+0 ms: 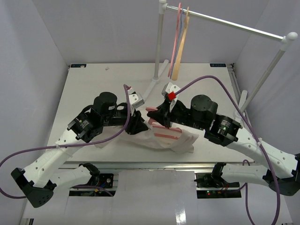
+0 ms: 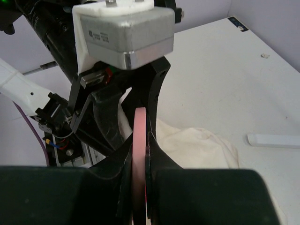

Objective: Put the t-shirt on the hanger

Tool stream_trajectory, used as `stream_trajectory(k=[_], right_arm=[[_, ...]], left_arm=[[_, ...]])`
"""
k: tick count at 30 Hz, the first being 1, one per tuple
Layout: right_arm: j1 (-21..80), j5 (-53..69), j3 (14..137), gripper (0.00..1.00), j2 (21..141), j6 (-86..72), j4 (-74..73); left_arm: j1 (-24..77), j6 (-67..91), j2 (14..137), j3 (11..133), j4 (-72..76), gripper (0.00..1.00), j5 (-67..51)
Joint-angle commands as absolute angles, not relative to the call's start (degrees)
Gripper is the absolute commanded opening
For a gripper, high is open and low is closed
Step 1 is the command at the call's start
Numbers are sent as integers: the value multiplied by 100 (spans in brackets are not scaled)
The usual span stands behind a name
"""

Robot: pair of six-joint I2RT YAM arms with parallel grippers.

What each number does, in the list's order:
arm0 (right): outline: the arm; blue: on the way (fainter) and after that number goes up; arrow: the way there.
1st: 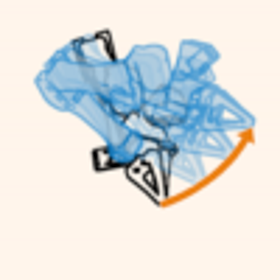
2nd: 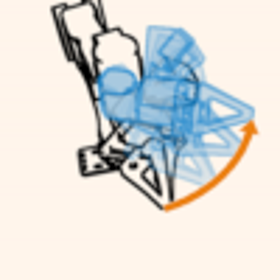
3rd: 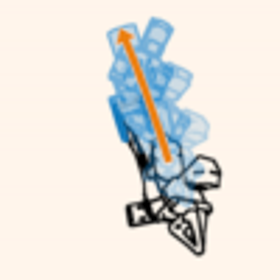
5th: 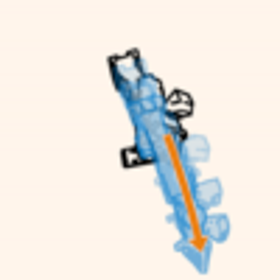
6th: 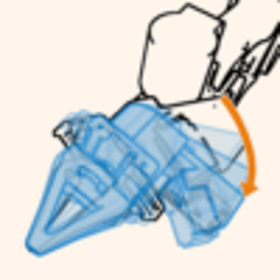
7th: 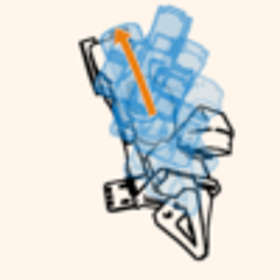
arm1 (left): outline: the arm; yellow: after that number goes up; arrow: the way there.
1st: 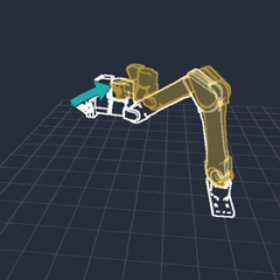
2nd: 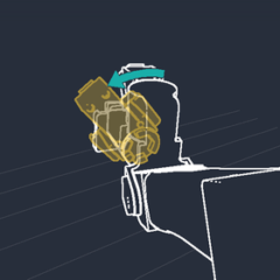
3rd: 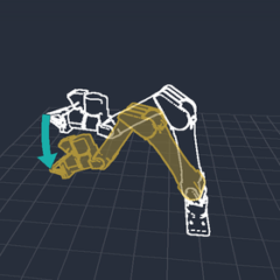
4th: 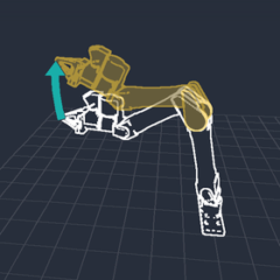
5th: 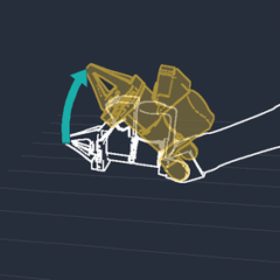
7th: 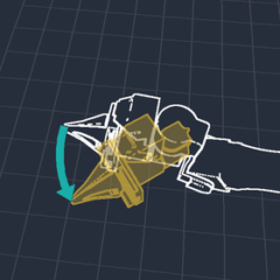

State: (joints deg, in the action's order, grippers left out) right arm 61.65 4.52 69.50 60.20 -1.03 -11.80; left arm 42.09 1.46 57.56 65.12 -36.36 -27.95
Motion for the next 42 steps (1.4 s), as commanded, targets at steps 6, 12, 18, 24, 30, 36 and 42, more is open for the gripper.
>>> stream_trajectory(k=[6, 12, 18, 24, 30, 36, 42], right_arm=[[6152, -139, 7405, 8, 5342, -26, -2180], [6152, -173, 7453, 8, 5274, 172, -2393], [6152, -344, 7560, 8, 5224, 233, -2677], [6152, -426, 7561, 8, 5081, 284, -2854], [6156, -601, 7687, 8, 4968, 336, -3027], [6161, -652, 7973, 8, 4852, 342, -3173], [6152, -697, 8255, 8, 4845, 303, -3291]], left_arm=[[4157, 18, 5590, 7333, -4169, 52, -1791], [4157, -207, 5607, 7473, -4335, 60, -1712], [4157, -345, 5596, 7908, -4594, 64, -1134], [4156, -341, 5508, 8310, -4652, 69, -841], [4152, -379, 5372, 8283, -4816, 70, -298], [4157, -350, 4752, 7467, -4691, 70, 796], [4151, -202, 4220, 6515, -4284, 70, 1238]])
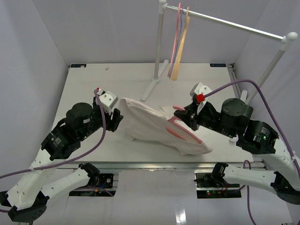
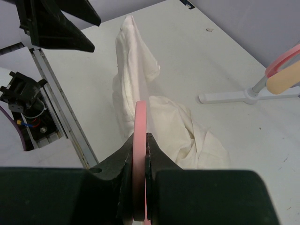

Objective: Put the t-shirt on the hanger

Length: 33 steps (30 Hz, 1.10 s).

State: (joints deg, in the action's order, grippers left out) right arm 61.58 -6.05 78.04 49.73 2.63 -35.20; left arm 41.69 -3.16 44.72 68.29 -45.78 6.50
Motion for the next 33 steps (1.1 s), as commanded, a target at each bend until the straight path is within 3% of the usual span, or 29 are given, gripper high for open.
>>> stream_trajectory(k=[1, 14, 16, 18, 19, 23, 27, 33], right_arm=[[6152, -663, 8300, 8, 4851, 291, -3319], [6161, -246, 8401, 8, 4665, 211, -3366], [6152, -256, 8375, 8, 4622, 211, -3357], [6158, -292, 8356, 8, 4559, 217, -3351], [6153, -316, 8350, 8, 4536, 228, -3357], [6159, -552, 8372, 8, 4482, 270, -3386], [6154, -613, 8478, 8, 4489, 283, -3457], [6152, -896, 8544, 8, 4515, 309, -3547]], left_arm=[[4157, -202, 4164, 6419, -4194, 70, 1294], [4157, -449, 4346, 5684, -2580, 77, 1093], [4148, -481, 4465, 5638, -2495, 70, 689], [4148, -456, 4500, 5605, -2476, 15, 622], [4148, -397, 4483, 5599, -2453, 0, 726], [4157, -338, 4373, 5480, -2375, 0, 1378], [4157, -217, 4459, 5504, -2478, 0, 2774], [4080, -112, 4569, 5439, -2520, 0, 3364]])
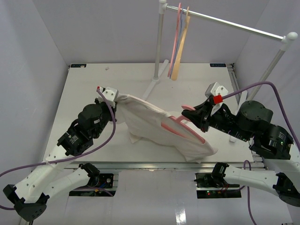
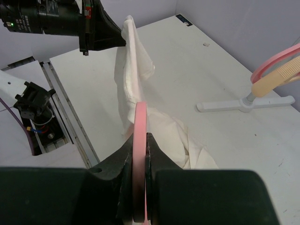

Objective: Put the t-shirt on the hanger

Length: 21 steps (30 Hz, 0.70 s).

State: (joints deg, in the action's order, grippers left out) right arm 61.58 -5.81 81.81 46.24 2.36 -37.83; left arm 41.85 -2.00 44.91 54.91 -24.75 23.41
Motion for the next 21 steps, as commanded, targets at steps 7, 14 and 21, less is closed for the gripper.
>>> stream_trajectory(k=[7, 14, 21], right_arm=[[6155, -1095, 8649, 8, 4682, 337, -3718], [6152, -1612, 8623, 8, 4791, 416, -3899], [6152, -1792, 8846, 8, 5642, 343, -4398]], left_arm=[[3890, 125, 4912, 5472, -2837, 0, 3479], [3718, 98, 5213, 6070, -3599, 40, 2302], [3725, -338, 4818, 7155, -4144, 77, 1080]])
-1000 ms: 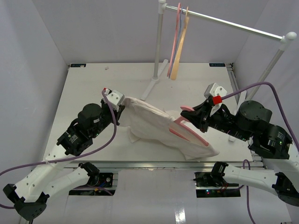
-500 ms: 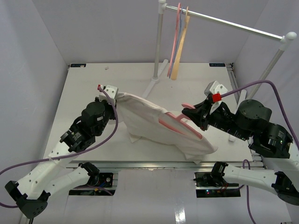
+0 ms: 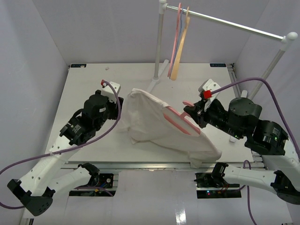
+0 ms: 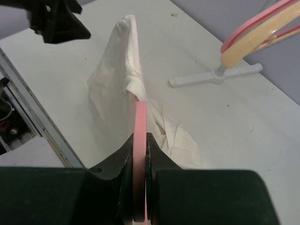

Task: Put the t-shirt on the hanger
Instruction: Place the T-shirt on the hanger, then place the hanger at the clothesline.

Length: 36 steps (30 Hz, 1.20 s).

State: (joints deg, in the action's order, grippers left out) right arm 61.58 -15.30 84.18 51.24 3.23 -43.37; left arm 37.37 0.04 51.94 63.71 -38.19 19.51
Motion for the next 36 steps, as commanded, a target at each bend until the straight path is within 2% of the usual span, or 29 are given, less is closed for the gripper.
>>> stream_trajectory(k=[1, 5, 10, 17, 22, 25, 32, 36], right_arm=[[6149, -1754, 8970, 8, 5794, 337, -4451], [6152, -1311, 9684, 8, 6340, 259, -4728], [6141, -1131, 9866, 8, 6660, 132, -4891], [6117, -326, 10251, 8, 6864, 114, -5132], [6103, -62, 10326, 8, 6936, 154, -5168], [6102, -62, 10272, 8, 6906, 158, -5104], [6100, -103, 10144, 8, 6709, 157, -5010], [6108, -123, 10099, 8, 6619, 176, -5010]], left_arm=[[3727, -468, 4814, 7255, -4130, 77, 763], [3727, -956, 5025, 7571, -4087, 77, -547], [3727, -1222, 5240, 7212, -3860, 76, -752], [3727, -1436, 4831, 6254, -3263, 75, -1311], [3727, -1622, 4781, 6186, -3054, 75, -1581], [3727, -1582, 4889, 6293, -3081, 75, -1269], [3727, -1302, 5067, 6204, -3223, 76, 546], [3727, -1231, 5228, 6336, -3296, 78, 930]])
